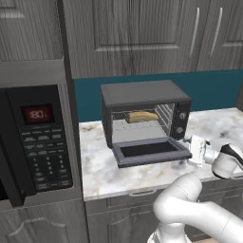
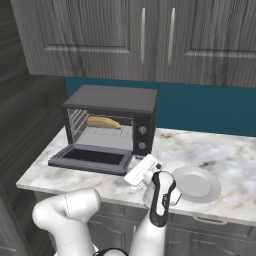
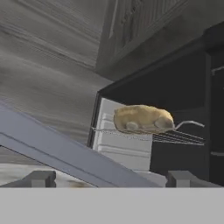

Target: Pull the toaster oven rack outwards. Pick up the baguette from the plate and place it on the toaster oven rack. Close the toaster oven door fully and set the temperature to the lowest setting.

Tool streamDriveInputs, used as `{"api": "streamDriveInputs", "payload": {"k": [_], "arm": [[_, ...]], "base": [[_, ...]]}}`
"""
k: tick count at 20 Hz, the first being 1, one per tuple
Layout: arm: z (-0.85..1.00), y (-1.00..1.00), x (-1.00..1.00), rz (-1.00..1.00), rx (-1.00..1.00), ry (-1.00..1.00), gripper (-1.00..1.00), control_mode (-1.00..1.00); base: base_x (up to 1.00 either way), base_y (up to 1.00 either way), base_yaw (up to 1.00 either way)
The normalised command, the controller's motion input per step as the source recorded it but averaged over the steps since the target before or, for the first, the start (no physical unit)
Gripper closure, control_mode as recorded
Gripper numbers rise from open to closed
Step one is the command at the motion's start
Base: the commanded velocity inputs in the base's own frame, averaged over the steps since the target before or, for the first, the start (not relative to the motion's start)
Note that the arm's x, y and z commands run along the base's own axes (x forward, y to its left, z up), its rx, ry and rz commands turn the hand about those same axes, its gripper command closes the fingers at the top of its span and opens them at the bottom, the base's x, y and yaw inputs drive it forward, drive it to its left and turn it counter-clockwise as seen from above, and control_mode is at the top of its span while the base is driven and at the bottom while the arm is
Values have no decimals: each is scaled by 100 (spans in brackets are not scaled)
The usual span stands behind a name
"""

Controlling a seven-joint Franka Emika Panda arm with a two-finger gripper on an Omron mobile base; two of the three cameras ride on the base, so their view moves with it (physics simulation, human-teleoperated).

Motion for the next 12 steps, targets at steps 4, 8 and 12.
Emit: {"api": "streamDriveInputs", "payload": {"k": [4, 8, 12], "arm": [[33, 76, 0, -18, 13, 0, -100, -100], [57, 75, 0, -17, 2, 0, -100, -100], [71, 72, 15, -17, 0, 5, -100, -100]], "base": [[0, 0, 0], [0, 0, 0], [0, 0, 0]]}}
